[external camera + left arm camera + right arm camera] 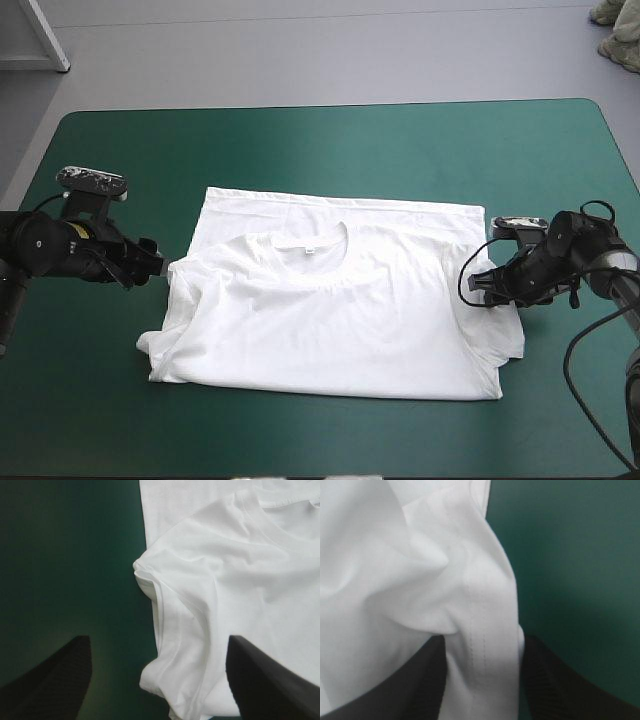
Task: Fold the cloth
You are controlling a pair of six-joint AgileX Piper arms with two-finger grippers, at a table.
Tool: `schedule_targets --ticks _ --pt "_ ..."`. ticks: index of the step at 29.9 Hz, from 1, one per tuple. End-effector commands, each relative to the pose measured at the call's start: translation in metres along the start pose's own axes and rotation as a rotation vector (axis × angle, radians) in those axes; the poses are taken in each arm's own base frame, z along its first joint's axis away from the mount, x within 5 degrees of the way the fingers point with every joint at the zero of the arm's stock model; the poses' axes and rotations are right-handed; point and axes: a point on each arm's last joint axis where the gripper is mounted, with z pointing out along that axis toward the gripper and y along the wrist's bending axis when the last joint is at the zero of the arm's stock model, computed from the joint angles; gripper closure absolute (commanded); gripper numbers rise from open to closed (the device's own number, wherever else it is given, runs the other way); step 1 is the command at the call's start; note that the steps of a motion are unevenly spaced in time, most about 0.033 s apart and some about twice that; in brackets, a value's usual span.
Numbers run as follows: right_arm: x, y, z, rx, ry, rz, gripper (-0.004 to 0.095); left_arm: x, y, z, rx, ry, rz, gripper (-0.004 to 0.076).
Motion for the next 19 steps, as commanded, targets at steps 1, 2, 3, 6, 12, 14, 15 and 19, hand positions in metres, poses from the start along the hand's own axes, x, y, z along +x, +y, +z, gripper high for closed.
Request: schedule_targets --ticks 1,2,3,6,12,14,15,19 --pt "-0.009 0.0 -0.014 0.0 -0.091 -0.009 0.0648 -0.004 -0.001 -0.013 -0.002 -0.078 -0.017 0.0192" --pt "-0.009 0.0 -0.014 0.001 -0.092 -0.01 0.0695 -0.005 -0.001 -0.013 -0.003 -0.081 -0.017 0.0196" --pt "-0.009 0.0 -0.014 0.003 -0.093 -0.011 0.0753 -0.005 -0.001 -0.013 -0.003 -0.083 -0.017 0.0198" --pt "-0.009 -0.001 -0.014 0.006 -0.084 -0.016 0.0911 -0.005 -0.001 -0.013 -0.004 -0.087 -0.017 0.0198" --pt "-0.005 -0.002 -0.014 0.022 -0.042 -0.008 0.0924 -0.005 -0.001 -0.013 -0.004 -0.088 -0.017 0.0203" --pt "-0.003 -0.003 -0.016 0.035 -0.032 -0.013 0.0924 -0.005 -0.001 -0.013 -0.004 -0.088 -0.015 0.0203" --pt "-0.002 -0.003 -0.018 0.038 -0.035 -0.011 0.0923 -0.005 -0.001 -0.013 -0.004 -0.088 -0.015 0.0203" --pt "0.001 -0.003 -0.034 0.079 -0.083 0.002 0.0924 -0.005 -0.001 -0.013 -0.004 -0.088 -0.015 0.0203"
